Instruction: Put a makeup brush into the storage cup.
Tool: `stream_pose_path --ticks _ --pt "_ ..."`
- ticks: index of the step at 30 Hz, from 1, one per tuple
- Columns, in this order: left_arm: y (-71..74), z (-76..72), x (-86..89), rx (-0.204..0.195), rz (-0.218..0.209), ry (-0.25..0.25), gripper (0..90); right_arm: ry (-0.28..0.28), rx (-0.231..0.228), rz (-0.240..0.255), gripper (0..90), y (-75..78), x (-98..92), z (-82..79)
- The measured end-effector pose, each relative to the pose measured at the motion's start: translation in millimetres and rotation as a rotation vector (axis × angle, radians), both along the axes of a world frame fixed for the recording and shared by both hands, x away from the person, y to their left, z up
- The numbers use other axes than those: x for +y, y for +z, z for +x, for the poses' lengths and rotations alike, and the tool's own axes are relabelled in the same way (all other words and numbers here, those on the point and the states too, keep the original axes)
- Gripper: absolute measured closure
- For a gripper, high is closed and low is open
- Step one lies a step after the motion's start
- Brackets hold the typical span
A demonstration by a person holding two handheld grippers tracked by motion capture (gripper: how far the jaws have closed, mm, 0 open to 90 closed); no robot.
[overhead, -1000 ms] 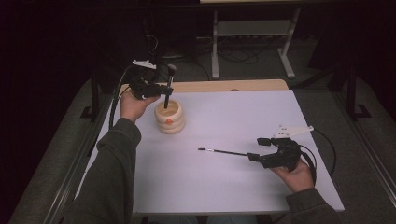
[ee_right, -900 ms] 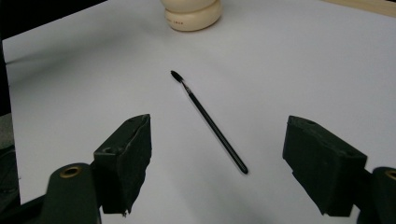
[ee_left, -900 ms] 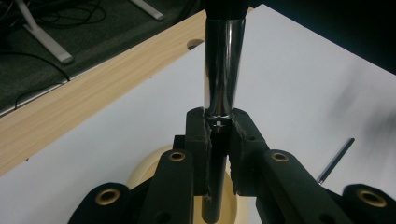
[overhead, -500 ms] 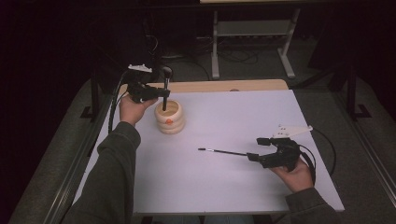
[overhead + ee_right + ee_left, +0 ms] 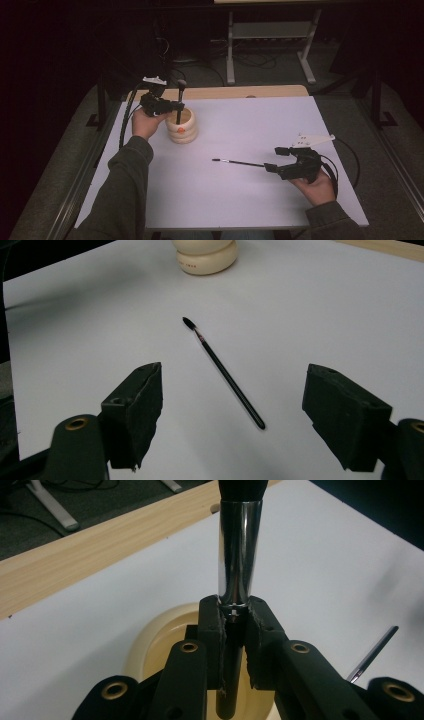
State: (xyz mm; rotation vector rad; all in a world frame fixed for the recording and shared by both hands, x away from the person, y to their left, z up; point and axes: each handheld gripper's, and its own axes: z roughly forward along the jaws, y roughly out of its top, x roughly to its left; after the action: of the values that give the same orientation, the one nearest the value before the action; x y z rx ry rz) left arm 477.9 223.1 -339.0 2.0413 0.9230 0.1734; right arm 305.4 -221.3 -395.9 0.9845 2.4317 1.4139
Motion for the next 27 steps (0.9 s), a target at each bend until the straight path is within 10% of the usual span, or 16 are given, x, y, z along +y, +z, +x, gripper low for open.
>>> stream_pose_path --ticks 24,27 --pt "-19.4 -0.1 -8.4 0.024 0.059 -0.001 78.0 0.003 0.001 0.004 23.0 -0.4 0.6 0.2" --pt "-17.9 -0.5 -6.7 0.032 0.075 0.015 62.3 0.002 -0.005 0.000 23.0 0.2 0.8 -0.2"
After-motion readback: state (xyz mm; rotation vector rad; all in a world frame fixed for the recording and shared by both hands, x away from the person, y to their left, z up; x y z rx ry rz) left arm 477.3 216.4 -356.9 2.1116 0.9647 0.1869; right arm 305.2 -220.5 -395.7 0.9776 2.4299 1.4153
